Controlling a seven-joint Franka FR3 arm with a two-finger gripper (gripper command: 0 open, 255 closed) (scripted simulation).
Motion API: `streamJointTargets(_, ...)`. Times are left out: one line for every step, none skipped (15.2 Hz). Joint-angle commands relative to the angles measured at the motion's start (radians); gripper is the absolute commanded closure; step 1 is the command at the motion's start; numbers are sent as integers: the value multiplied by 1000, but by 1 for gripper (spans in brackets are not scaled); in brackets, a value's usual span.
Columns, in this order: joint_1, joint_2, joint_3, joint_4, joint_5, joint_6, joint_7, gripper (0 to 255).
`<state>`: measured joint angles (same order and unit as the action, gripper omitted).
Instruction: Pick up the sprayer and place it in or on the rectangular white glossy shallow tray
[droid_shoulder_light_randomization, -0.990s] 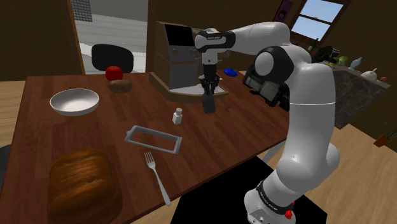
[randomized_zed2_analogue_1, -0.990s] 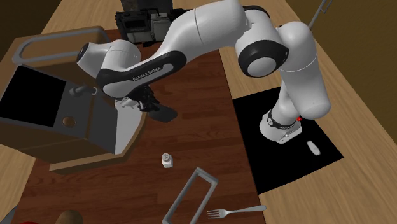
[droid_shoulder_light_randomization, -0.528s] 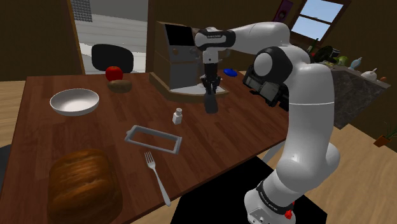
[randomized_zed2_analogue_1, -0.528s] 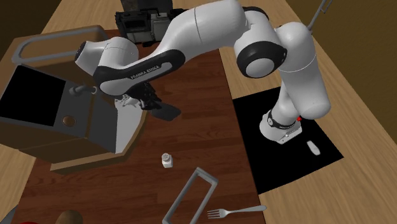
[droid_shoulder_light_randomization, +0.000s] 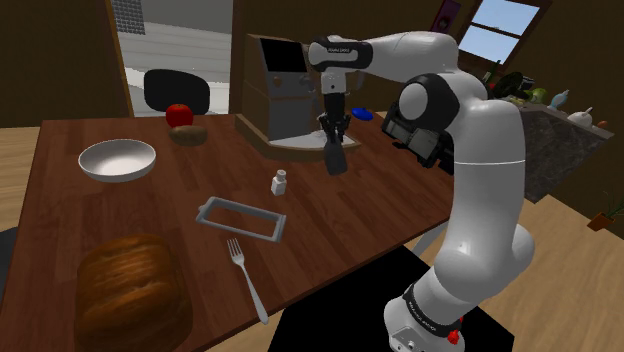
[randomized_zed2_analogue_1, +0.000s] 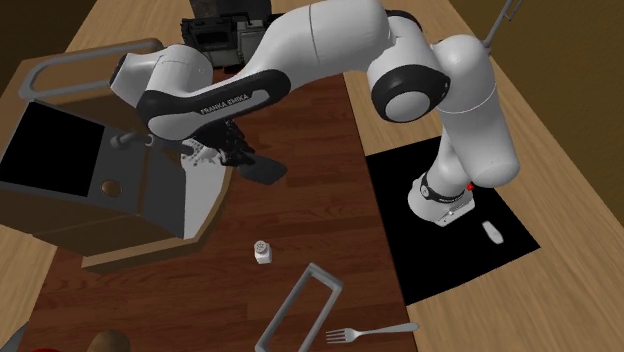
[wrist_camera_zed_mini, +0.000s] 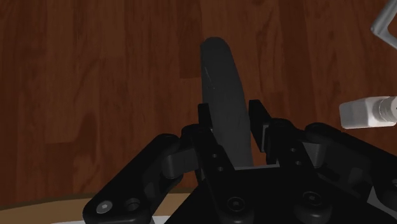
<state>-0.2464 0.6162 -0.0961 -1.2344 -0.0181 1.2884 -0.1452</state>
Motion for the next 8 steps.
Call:
streamJointTargets(-2, -14, -3, 18, -3, -8, -1, 255)
streamJointTargets(12, -31, 3, -11, 3, 2, 19, 255)
streamJointTargets(27, -47, 9, -37, 9, 11, 39, 255)
streamJointTargets(41, -62, 15, -61, 15, 20, 58, 255)
streamJointTargets(55, -76, 21, -83, 21, 27, 78, 255)
streamJointTargets(69, -89, 28, -104, 28, 35, 98, 255)
streamJointTargets(82, -100, 35, -122, 34, 41, 118, 255)
streamJointTargets(96, -111, 42, -139, 41, 48, 139, 255)
